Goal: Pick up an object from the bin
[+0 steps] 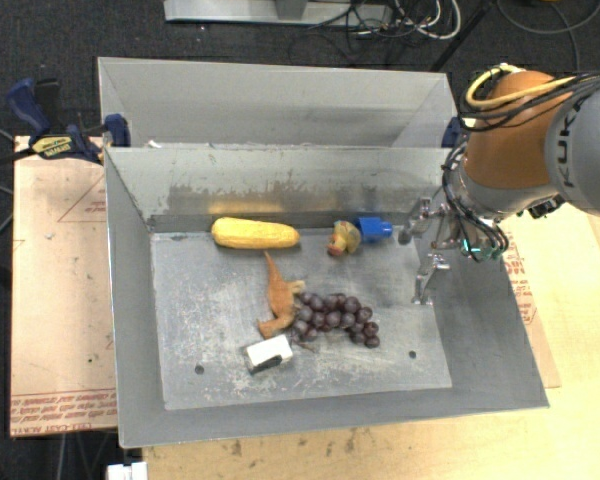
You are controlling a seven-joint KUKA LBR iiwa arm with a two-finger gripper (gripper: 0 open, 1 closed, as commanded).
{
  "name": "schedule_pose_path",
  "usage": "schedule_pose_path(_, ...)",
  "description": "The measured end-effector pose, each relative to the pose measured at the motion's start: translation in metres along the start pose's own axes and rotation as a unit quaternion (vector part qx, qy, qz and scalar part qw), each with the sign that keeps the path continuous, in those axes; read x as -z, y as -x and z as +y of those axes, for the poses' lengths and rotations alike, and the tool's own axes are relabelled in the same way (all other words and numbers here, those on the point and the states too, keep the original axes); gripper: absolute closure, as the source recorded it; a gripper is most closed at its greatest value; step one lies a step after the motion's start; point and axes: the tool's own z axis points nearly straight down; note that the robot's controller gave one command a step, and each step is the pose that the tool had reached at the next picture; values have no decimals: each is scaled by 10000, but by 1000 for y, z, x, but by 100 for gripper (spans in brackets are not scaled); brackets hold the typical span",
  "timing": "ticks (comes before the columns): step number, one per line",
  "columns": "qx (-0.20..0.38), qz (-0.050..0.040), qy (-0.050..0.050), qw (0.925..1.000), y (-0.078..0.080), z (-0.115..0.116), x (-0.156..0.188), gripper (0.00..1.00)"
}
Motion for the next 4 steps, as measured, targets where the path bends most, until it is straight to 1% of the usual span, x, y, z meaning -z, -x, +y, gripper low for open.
schedule_pose_path(1,10,-38,-6,10000,2,0,4,0)
schedule_pose_path(2,-96,-63,-16,9999,-31,34,-15,0)
schedule_pose_path(3,-811,-21,12,9967,-20,48,-36,0)
schedule_pose_path(4,-1939,-40,-8,9810,-14,67,-36,0)
